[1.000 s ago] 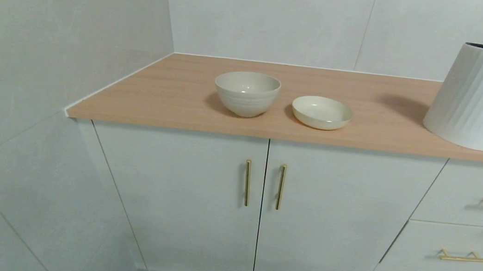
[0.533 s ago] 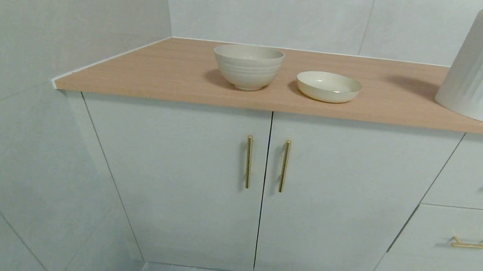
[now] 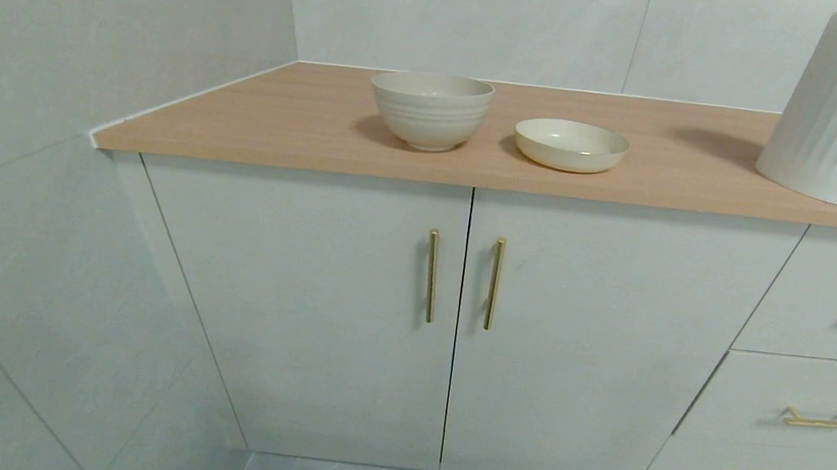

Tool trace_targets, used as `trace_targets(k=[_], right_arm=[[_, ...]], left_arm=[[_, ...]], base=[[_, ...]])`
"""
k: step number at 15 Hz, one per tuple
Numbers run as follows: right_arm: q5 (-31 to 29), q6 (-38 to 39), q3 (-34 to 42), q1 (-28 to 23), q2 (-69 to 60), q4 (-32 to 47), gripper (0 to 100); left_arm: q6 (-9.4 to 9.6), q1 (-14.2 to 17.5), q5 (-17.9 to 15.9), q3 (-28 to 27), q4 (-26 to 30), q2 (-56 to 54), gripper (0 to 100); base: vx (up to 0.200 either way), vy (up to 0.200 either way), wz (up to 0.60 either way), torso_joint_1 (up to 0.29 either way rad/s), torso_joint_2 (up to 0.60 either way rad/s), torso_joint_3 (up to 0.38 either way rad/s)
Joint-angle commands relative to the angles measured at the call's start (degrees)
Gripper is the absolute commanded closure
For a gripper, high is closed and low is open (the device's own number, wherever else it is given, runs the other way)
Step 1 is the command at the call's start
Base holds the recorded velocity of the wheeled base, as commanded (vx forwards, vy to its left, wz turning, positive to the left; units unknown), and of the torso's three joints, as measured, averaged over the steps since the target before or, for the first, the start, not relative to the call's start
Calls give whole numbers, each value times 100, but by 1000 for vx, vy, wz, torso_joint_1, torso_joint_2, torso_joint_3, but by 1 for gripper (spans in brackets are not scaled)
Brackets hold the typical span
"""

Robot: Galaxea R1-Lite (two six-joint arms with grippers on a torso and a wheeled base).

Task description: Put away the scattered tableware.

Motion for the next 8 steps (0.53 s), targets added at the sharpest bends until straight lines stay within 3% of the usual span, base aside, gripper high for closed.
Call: trace_targets(k=[1,2,6,8], right_arm=[[1,-2,0,2,7,-2,0],[1,-11,0,2,7,7,0],[10,-2,0,2,7,7,0],[10,-11,0,2,7,7,0]], left_arm=[[3,0,4,0,-1,0,0],[3,0,4,0,-1,0,0],[12,0,4,0,-1,0,0],[3,0,4,0,-1,0,0]], base=[[0,0,0,0,0,0],[0,0,0,0,0,0],[200,0,0,-1,2,10],[0,0,0,0,0,0]])
